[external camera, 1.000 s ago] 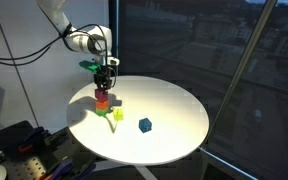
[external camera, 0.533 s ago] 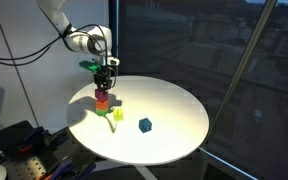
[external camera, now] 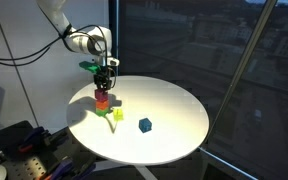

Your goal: Pick up the pink block and put it on the orange block

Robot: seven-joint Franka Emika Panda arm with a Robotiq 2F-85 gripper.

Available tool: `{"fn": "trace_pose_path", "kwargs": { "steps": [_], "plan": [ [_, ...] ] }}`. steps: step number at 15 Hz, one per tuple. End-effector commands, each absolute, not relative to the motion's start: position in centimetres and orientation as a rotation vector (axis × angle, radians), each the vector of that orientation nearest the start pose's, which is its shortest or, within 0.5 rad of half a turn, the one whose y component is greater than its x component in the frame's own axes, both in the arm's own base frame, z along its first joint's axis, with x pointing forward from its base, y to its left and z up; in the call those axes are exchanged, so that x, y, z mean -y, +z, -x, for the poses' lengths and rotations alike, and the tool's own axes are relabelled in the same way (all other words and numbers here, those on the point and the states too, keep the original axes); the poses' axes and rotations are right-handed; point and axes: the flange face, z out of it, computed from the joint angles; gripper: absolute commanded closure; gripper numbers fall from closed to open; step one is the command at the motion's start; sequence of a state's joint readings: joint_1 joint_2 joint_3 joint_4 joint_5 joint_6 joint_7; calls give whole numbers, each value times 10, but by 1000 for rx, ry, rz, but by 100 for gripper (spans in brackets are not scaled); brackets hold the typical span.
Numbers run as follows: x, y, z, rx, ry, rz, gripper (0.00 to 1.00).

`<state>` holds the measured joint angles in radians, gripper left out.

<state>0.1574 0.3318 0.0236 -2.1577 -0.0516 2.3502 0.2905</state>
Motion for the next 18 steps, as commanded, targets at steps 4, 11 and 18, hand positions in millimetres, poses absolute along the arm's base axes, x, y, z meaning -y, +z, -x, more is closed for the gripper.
{"fn": "trace_pose_path", "kwargs": {
  "steps": [4,11,18],
  "plan": [
    [-97,234,-540,-77,189,3204,28],
    [-96,235,-540,-78,193,3201,0],
    [-89,258,-536,-137,173,3177,0]
  ]
}}
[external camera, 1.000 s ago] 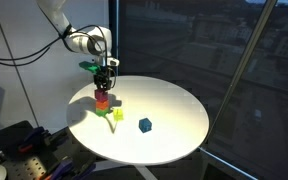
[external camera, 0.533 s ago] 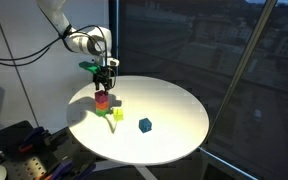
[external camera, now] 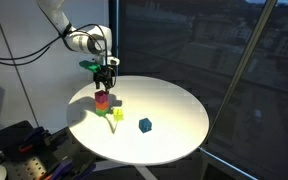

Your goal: Pick up the pink block and put it on the orange block

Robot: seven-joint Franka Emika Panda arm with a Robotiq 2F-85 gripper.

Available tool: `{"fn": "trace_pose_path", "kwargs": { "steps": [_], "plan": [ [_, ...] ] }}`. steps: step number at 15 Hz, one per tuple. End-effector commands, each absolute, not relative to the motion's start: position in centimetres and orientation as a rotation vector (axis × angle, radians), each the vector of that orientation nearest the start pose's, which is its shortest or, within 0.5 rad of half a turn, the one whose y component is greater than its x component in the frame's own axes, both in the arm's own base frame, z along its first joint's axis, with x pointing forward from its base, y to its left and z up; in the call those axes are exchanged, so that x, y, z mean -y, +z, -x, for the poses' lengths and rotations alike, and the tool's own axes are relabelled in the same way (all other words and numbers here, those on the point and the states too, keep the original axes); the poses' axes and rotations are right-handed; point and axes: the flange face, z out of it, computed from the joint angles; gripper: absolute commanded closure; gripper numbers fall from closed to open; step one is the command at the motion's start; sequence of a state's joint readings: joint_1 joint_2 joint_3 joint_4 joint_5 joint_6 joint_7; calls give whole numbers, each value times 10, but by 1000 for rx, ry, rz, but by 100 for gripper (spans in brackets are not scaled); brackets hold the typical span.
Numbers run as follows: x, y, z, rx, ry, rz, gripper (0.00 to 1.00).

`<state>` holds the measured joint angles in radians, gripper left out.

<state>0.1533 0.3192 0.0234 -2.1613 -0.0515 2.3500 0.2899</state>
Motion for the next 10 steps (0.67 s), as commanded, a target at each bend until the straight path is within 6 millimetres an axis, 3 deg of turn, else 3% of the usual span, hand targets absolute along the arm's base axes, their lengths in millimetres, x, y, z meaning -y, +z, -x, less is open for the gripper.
{"fn": "trace_pose_path", "kwargs": {
  "steps": [1,10],
  "plan": [
    [-88,263,-536,-153,160,3175,0],
    [-71,311,-510,-293,114,3140,0]
  ]
}}
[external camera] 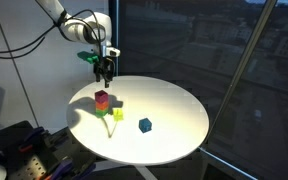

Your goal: Pick up the pink block and put it on the orange block

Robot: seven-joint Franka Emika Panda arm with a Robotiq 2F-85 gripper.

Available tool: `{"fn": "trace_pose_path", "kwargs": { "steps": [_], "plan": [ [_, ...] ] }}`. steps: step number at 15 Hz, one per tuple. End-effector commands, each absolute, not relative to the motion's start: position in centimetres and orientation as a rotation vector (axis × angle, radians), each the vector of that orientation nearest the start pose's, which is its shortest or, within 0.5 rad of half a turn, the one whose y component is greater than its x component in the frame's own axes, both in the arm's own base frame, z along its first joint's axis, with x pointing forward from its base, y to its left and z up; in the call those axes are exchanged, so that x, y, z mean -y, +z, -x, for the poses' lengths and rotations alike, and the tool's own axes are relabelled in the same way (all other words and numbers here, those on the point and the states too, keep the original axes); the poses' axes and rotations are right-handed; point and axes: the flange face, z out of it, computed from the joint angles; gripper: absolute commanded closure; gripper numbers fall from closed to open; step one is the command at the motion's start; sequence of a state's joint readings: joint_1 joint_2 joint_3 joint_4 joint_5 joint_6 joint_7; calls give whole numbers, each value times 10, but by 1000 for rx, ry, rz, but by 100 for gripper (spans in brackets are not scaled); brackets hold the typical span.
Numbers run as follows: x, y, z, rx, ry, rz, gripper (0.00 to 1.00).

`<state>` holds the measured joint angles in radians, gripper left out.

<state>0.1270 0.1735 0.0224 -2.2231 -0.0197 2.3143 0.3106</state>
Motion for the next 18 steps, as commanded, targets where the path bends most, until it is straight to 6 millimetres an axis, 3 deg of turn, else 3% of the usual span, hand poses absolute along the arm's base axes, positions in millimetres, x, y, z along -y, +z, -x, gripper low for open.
{"fn": "trace_pose_path", "kwargs": {
  "steps": [1,10,18],
  "plan": [
    [-69,315,-505,-297,108,3137,0],
    [-44,361,-466,-305,-32,3119,0],
    [-24,398,-460,-417,-110,3077,0]
  ]
}}
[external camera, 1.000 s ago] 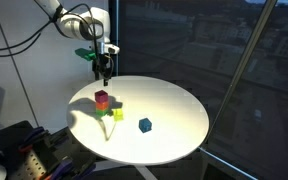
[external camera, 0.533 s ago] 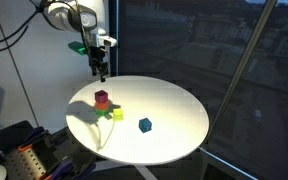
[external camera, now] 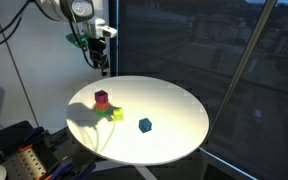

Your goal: Pick up the pink block and put it on the orange block

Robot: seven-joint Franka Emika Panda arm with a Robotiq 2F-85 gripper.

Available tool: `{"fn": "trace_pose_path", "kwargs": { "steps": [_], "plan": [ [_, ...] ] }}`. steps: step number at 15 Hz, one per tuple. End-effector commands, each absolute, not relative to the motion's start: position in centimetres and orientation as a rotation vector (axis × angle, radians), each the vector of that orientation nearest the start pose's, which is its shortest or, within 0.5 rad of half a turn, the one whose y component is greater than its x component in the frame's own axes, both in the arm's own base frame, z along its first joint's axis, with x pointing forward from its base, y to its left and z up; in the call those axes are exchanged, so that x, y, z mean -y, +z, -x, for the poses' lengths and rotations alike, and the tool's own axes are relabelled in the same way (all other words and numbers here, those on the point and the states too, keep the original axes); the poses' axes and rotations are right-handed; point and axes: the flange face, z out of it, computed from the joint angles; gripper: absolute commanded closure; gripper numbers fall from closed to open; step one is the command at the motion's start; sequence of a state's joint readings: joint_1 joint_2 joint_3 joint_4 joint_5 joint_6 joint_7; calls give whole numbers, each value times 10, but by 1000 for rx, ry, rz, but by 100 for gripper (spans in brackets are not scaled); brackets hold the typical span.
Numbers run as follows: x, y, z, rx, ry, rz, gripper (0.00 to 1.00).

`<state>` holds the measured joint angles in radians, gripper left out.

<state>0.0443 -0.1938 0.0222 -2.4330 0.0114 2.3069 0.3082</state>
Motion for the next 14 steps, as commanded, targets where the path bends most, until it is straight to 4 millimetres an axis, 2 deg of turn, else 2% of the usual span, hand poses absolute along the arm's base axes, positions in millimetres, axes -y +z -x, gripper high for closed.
{"fn": "trace_pose_path", "kwargs": {
  "steps": [1,4,10,14],
  "plan": [
    [-22,400,-460,-406,-118,3077,0],
    [-22,403,-459,-318,-105,3089,0],
    [-22,400,-454,-75,41,3104,0],
    [-24,389,-455,-103,38,3123,0]
  ]
}}
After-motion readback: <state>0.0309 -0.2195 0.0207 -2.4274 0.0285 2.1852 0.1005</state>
